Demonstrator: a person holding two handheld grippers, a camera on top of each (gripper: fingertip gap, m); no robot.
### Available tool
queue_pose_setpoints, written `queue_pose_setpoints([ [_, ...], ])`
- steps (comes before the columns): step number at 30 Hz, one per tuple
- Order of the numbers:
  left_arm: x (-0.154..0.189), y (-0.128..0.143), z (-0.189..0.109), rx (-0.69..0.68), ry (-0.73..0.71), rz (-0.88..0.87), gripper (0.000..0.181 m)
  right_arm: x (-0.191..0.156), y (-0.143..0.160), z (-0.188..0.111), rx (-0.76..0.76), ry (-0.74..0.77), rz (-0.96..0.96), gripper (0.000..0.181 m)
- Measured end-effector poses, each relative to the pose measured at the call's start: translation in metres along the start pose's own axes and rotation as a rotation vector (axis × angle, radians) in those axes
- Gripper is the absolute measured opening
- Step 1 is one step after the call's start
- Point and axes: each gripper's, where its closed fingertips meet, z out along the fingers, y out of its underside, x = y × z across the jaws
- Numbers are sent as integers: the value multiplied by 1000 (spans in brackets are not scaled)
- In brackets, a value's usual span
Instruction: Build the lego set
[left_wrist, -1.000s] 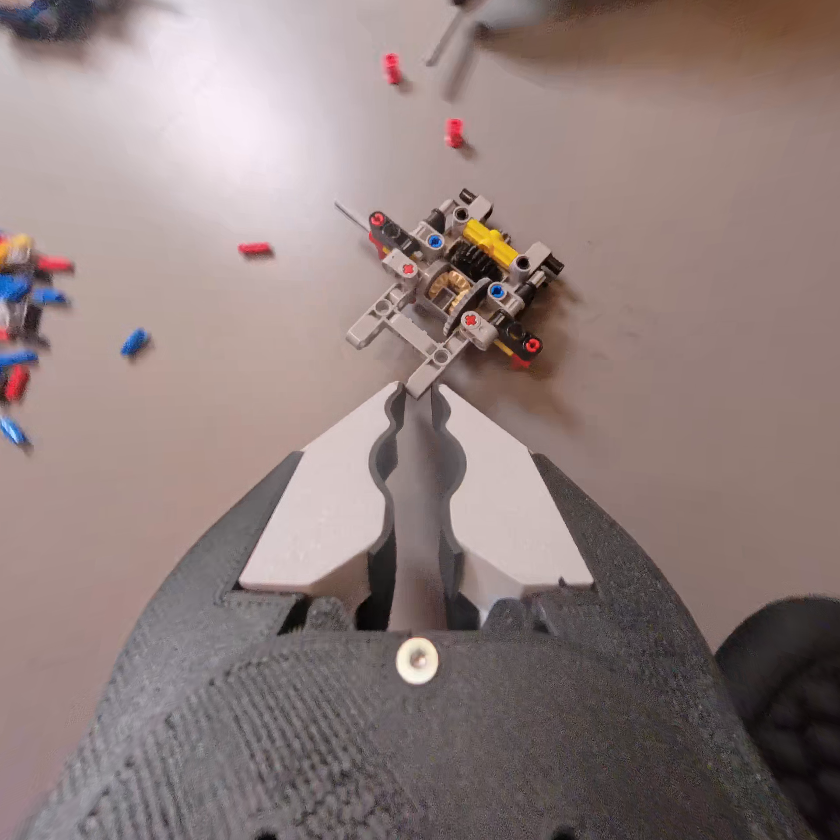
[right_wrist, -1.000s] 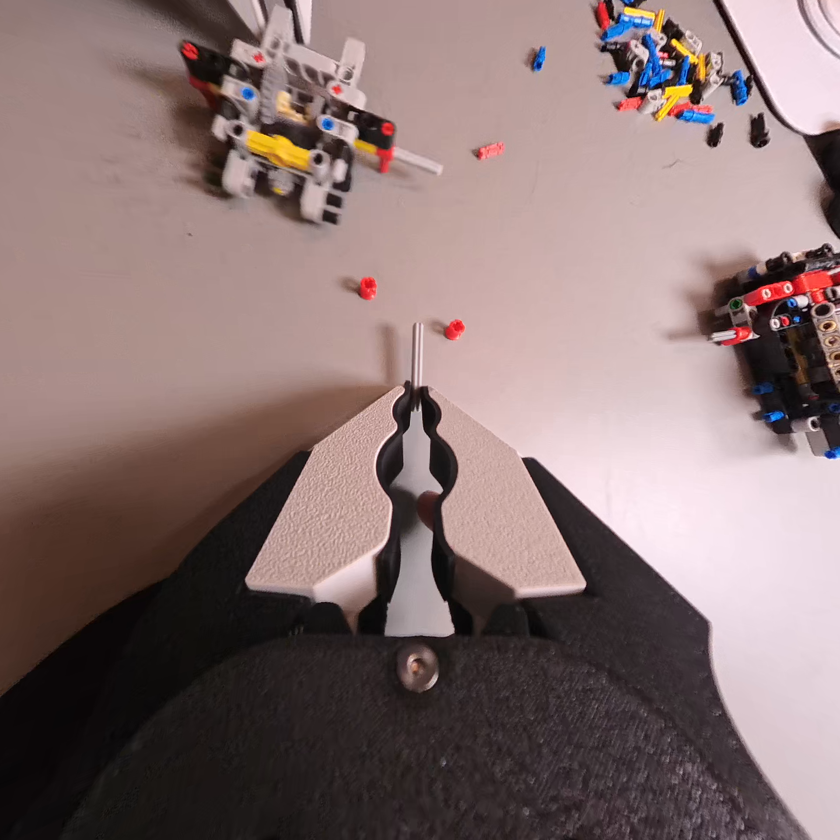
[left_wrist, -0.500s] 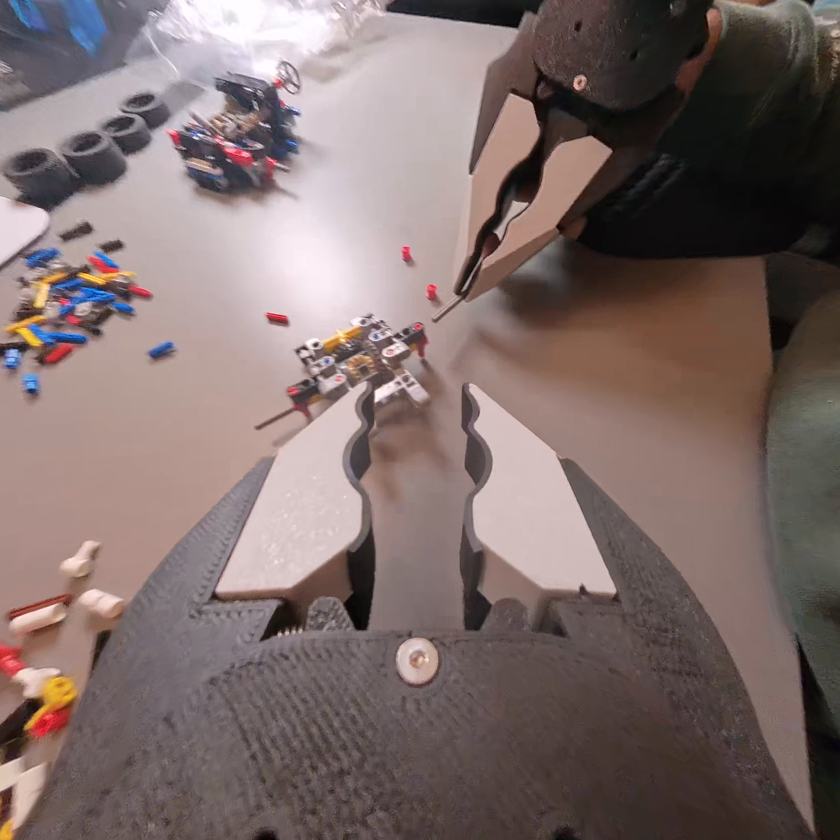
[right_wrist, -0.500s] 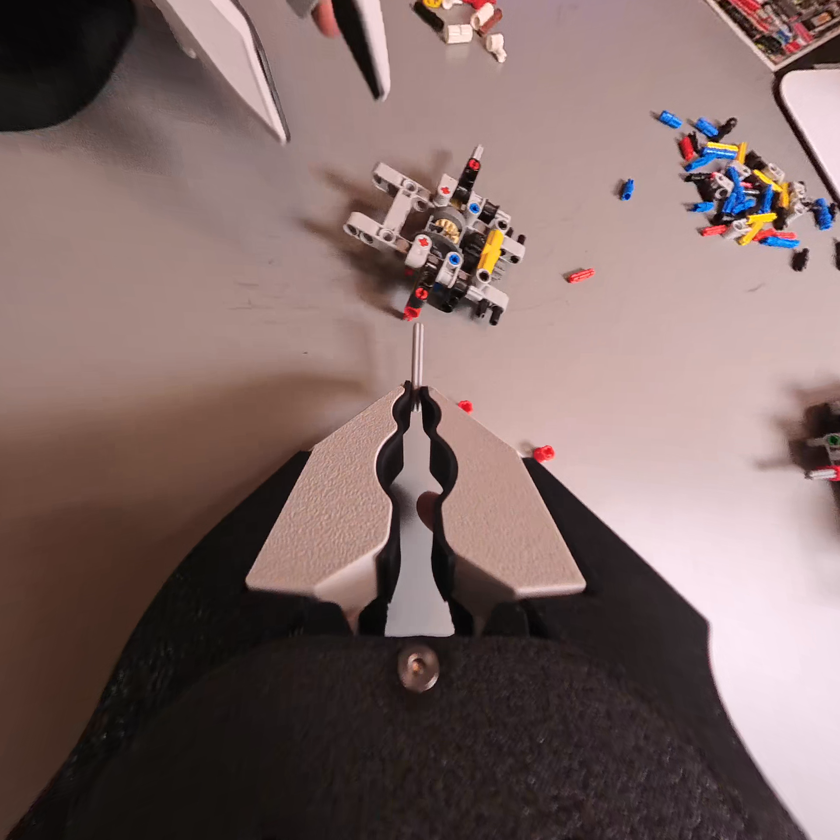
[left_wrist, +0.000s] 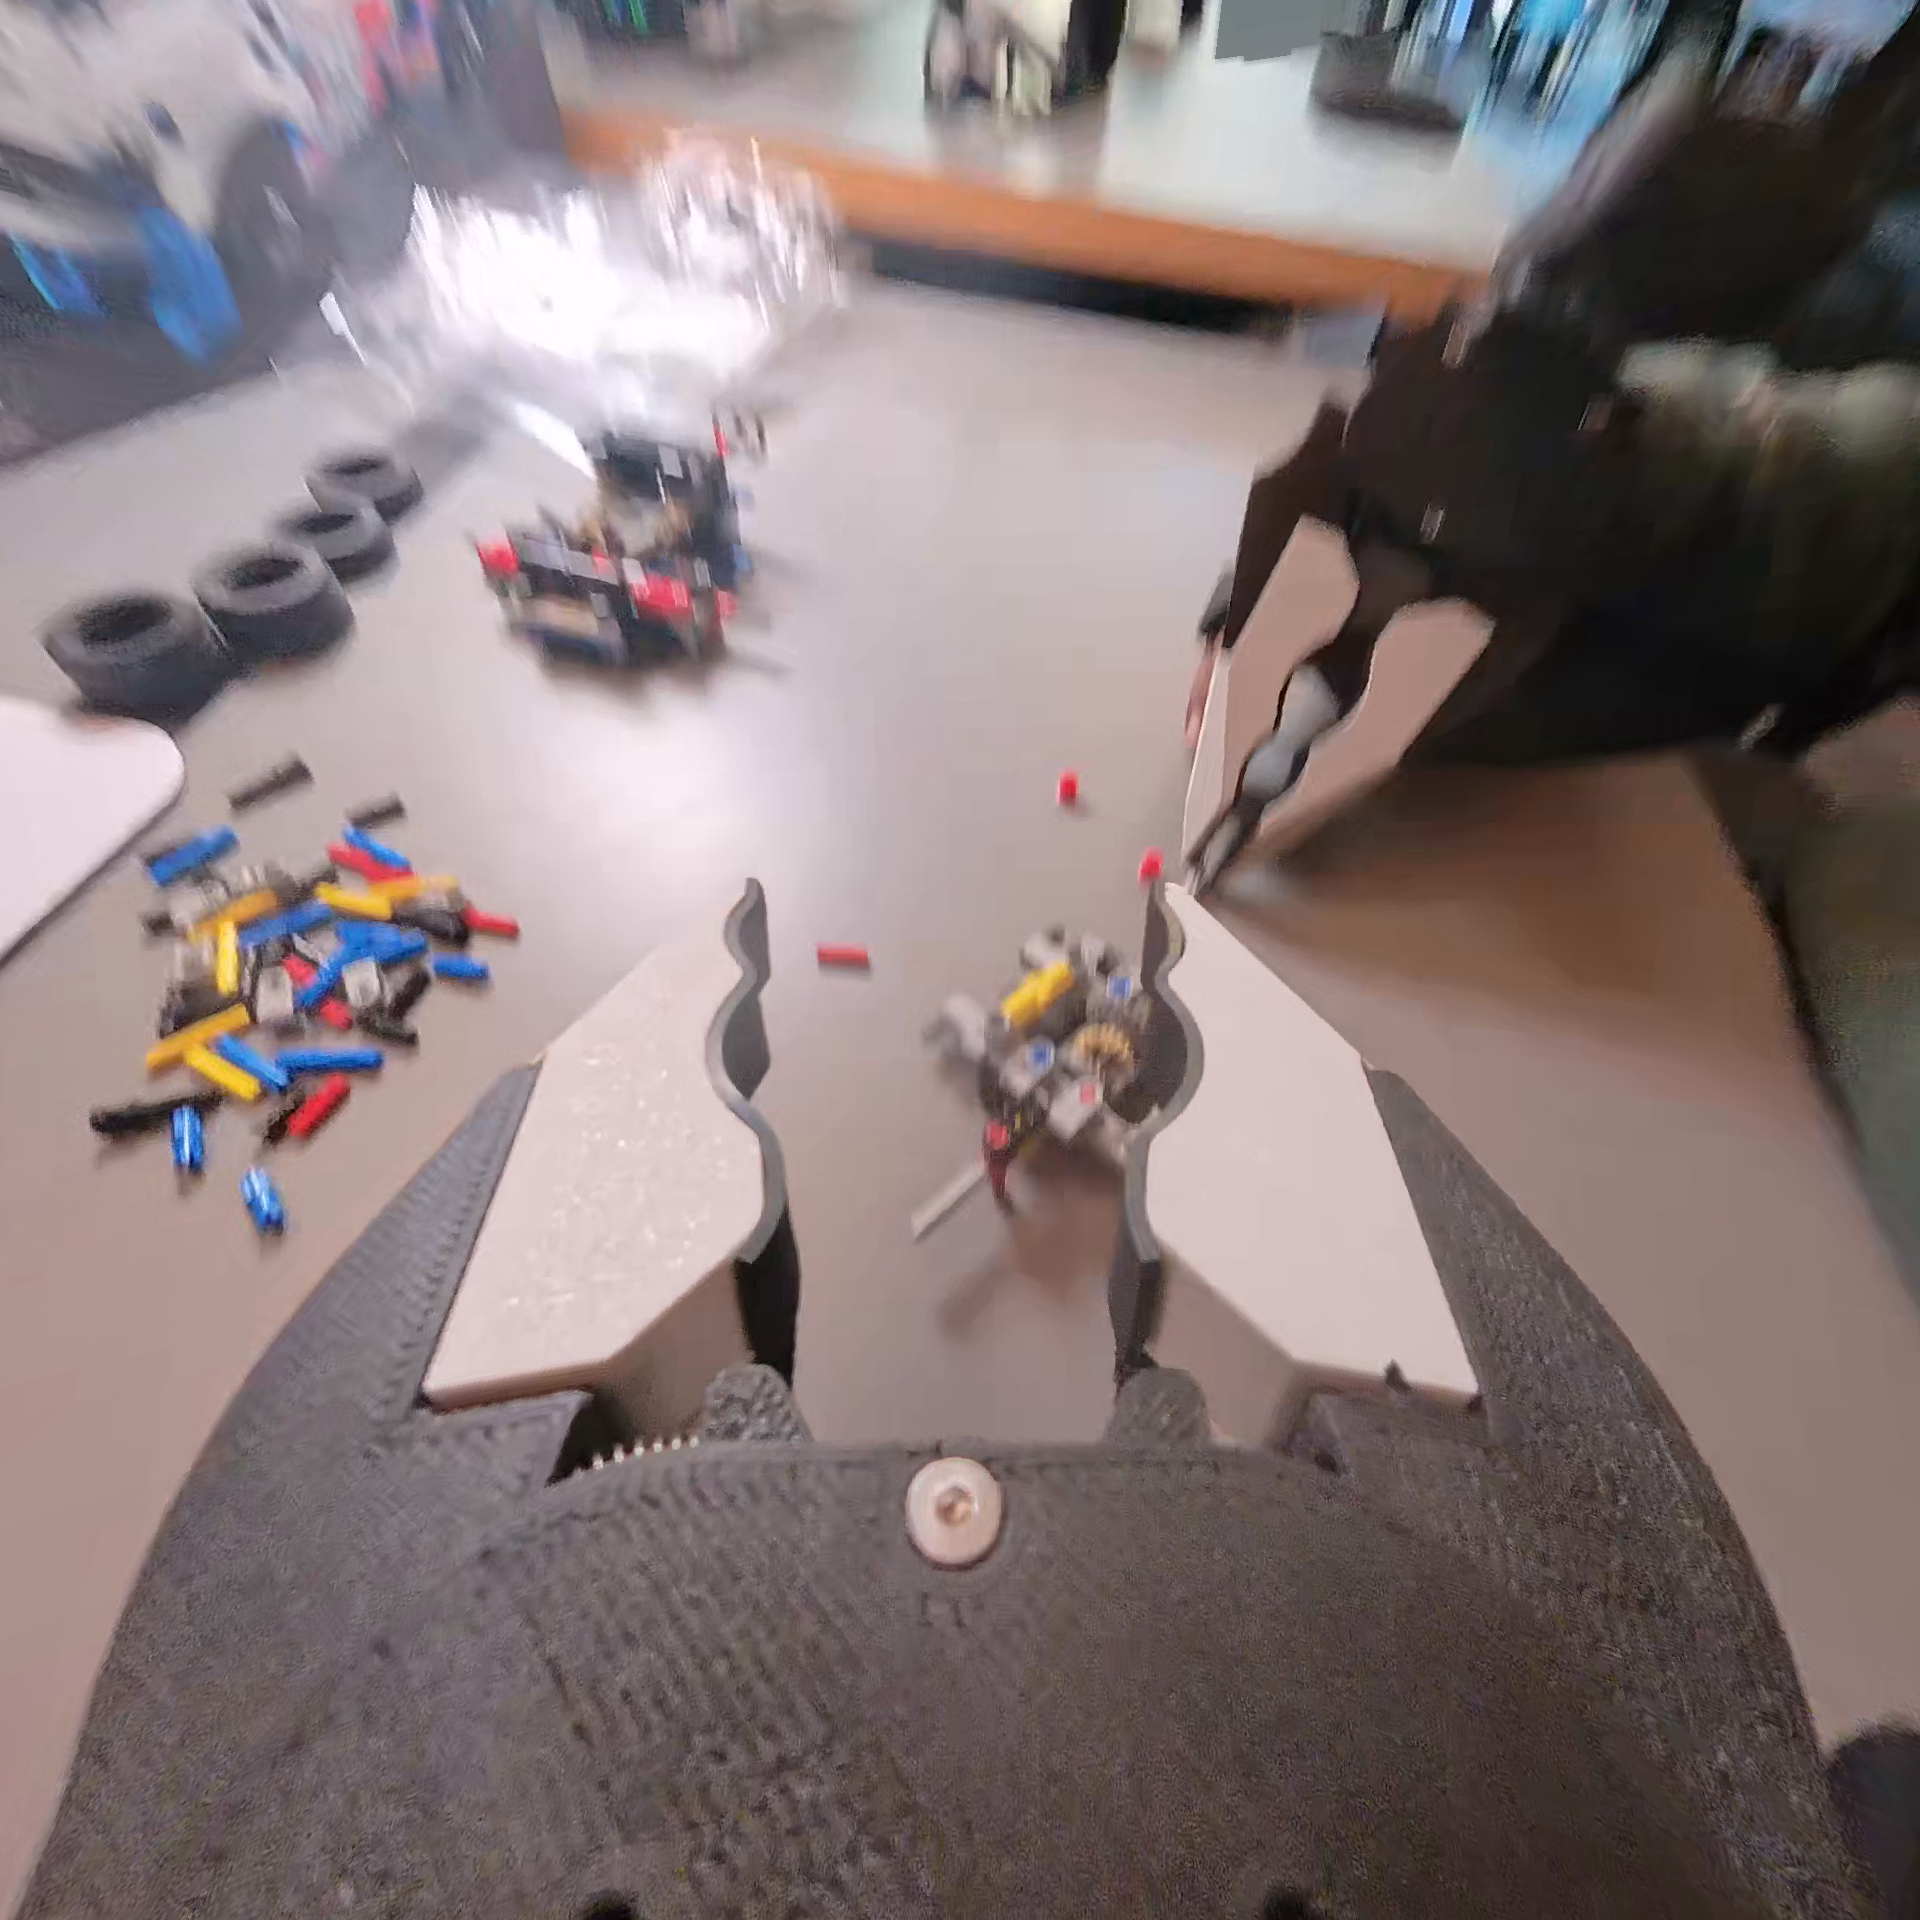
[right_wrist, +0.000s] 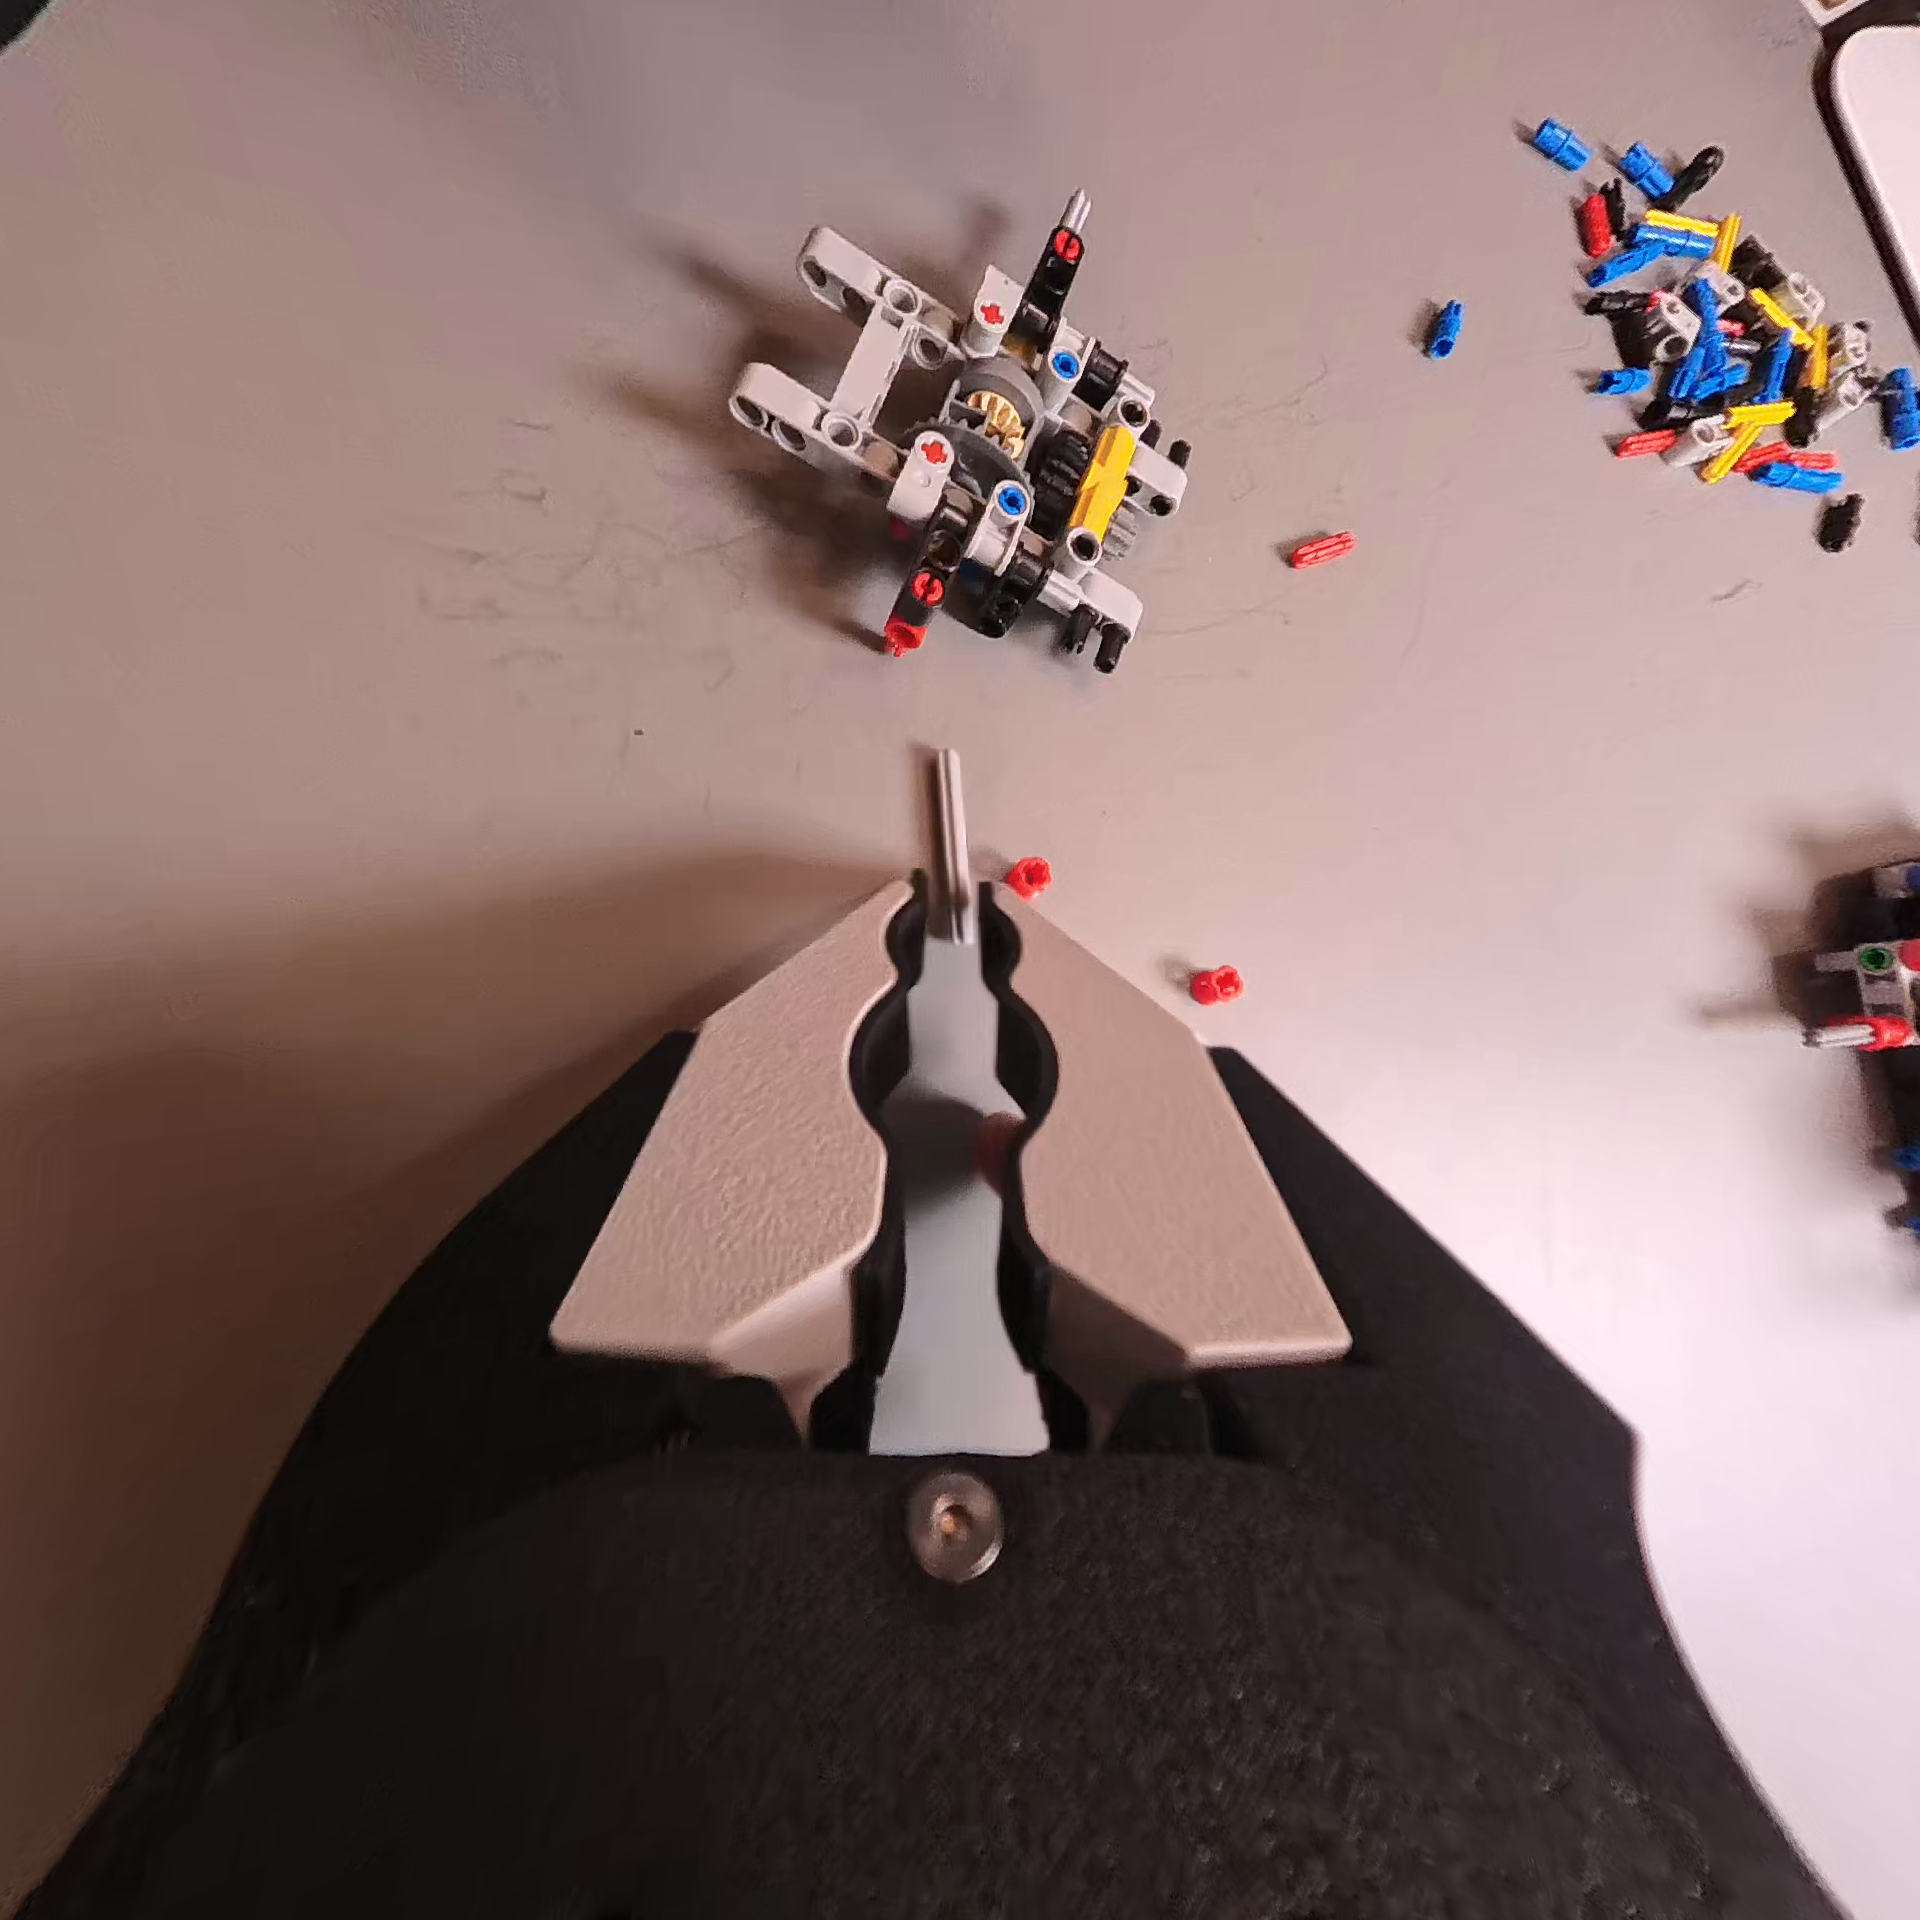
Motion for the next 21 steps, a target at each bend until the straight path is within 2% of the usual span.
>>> queue_pose_setpoints([
  [3, 5, -28, 0, 200, -13, 2, 71, 3, -5, -8, 43, -2, 5, 35],
  [8, 20, -52, 4, 403, -45, -5, 74, 39, -74, -50, 465, 69, 81, 39],
  [12, 33, -51, 10, 398, -77, 79, 83, 66, -103, -64, 671, 18, 250, 36],
  [14, 46, -46, 14, 373, -76, 125, 81, 69, -112, -65, 732, -66, 324, 36],
  [16, 64, -42, 19, 350, -45, 172, 81, 60, -122, -64, 732, -115, 262, 44],
  [19, 98, -34, 30, 301, 51, 214, 79, 39, -136, -56, 657, -115, 36, 54],
  [21, 117, -30, 37, 274, 109, 226, 81, 17, -143, -49, 614, -191, -70, 55],
])
